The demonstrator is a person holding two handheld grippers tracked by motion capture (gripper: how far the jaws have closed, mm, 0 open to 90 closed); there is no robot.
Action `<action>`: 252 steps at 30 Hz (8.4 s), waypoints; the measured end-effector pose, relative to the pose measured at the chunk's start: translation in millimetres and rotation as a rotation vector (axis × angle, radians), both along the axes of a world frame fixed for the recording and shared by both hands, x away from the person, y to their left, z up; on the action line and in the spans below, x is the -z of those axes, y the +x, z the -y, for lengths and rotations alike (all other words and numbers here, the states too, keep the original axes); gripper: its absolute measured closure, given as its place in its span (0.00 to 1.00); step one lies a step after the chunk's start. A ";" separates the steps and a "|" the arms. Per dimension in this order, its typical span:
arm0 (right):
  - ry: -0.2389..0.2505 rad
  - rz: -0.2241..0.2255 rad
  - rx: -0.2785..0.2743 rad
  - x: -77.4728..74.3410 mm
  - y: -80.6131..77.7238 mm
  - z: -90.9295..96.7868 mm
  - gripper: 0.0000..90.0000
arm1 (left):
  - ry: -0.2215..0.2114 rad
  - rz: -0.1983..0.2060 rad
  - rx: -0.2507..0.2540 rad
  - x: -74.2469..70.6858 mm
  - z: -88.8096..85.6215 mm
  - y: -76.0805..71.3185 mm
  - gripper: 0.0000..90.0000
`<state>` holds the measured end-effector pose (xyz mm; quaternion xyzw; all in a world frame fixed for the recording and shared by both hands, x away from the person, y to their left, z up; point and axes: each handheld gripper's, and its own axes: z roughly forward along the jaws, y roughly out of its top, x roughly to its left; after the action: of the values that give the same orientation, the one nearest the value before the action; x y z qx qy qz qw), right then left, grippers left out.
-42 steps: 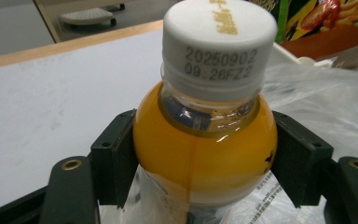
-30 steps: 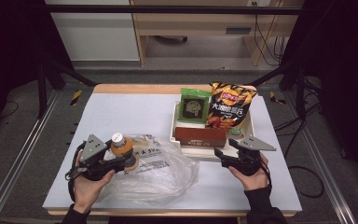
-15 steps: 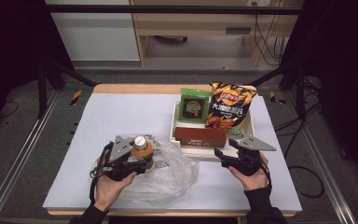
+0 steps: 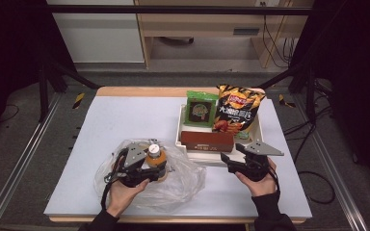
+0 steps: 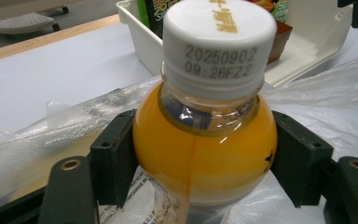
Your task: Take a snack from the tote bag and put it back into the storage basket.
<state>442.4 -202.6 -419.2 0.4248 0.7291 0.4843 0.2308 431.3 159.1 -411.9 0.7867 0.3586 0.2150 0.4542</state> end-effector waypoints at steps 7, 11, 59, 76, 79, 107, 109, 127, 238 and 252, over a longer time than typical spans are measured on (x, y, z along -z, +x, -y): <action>0.005 0.010 -0.004 -1.3 -0.6 -1.3 0.35 | -0.012 0.008 0.003 1.4 -0.9 0.3 0.32; 0.015 0.031 -0.016 -7.0 -3.0 -3.3 0.35 | -0.034 0.022 0.009 -4.7 -6.2 -4.4 0.27; 0.008 0.024 -0.376 -11.9 -5.1 -154.7 0.41 | -0.003 -0.007 -0.206 23.6 -117.9 -20.3 0.35; 0.036 0.016 -0.385 15.4 8.1 -187.4 0.24 | 0.024 -0.022 -0.207 29.9 -118.0 -16.8 0.35; 0.038 0.018 -0.384 17.3 9.6 -191.2 0.24 | 0.023 -0.027 -0.208 30.5 -117.9 -16.7 0.35; 0.061 0.048 -0.375 -8.8 0.3 -189.6 0.34 | 0.022 -0.025 -0.209 31.6 -117.4 -16.5 0.35; 0.070 0.057 -0.377 -14.8 -1.4 -189.2 0.34 | 0.023 -0.028 -0.209 31.7 -117.2 -16.6 0.35; 0.114 0.114 -0.374 -66.9 -7.4 -184.5 0.34 | 0.030 -0.027 -0.206 31.7 -117.1 -16.6 0.35; 0.050 0.057 0.115 -21.2 50.4 57.9 0.34 | -0.077 0.028 -0.272 -2.7 -147.6 -17.7 0.24; 0.013 0.014 0.103 -9.2 55.2 61.3 0.34 | -0.080 0.030 -0.273 -2.7 -148.1 -17.8 0.24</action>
<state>497.6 -263.9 -410.0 0.4599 0.7013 0.4797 0.2579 413.4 307.2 -409.2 0.7085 0.4637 0.2721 0.4571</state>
